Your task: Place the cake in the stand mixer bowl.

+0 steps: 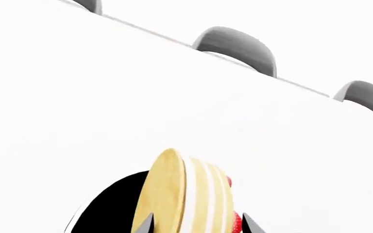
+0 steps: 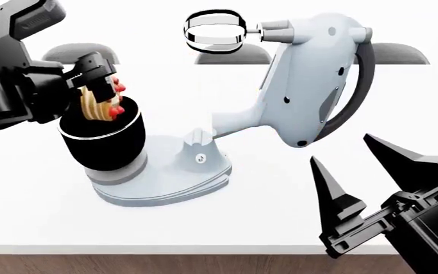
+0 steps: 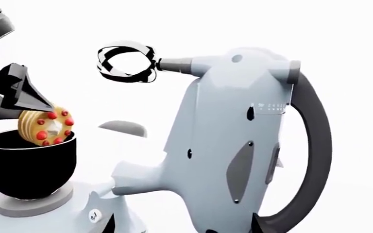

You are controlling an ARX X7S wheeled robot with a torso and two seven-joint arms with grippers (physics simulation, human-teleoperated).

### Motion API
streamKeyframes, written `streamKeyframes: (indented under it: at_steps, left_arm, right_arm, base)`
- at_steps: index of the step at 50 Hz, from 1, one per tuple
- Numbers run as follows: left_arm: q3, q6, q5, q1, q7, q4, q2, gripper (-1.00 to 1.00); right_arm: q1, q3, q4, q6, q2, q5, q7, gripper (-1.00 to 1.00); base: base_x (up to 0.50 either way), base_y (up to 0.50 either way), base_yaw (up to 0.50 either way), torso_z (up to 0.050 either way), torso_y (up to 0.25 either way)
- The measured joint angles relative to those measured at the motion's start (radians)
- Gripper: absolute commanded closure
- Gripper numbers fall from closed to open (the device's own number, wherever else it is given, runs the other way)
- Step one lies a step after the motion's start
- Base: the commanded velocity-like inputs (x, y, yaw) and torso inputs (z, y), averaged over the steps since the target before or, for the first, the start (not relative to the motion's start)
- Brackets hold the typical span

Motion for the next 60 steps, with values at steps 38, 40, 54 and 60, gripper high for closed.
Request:
streamKeyframes:
  at_steps: [38,40,54,60]
  left_arm:
    - [-0.011,0.041,0.069,-0.129,-0.036,0.059,0.007,-1.0]
    - [-0.017,0.043,0.063,-0.136,-0.044,0.078,0.005,-1.0]
    - [-0.083,0.076,-0.028,-0.118,-0.14,0.325,-0.067,-1.0]
    - [-0.101,0.085,-0.057,-0.103,-0.167,0.401,-0.095,-1.0]
  right_arm:
    - [-0.034,0.015,0.011,-0.044,0.013,0.005,-0.004,-1.0]
    - [-0.032,0.019,0.01,-0.043,0.017,0.015,0.005,-1.0]
    - [0.103,0.012,0.051,0.015,0.076,0.202,0.253,-1.0]
    - [0.145,0.012,0.057,0.024,0.098,0.269,0.332,-1.0]
  base:
    - [0.0,0.0,0.0,0.0,0.0]
    - [0.0,0.0,0.0,0.0,0.0]
    - [0.0,0.0,0.0,0.0,0.0]
    - [0.0,0.0,0.0,0.0,0.0]
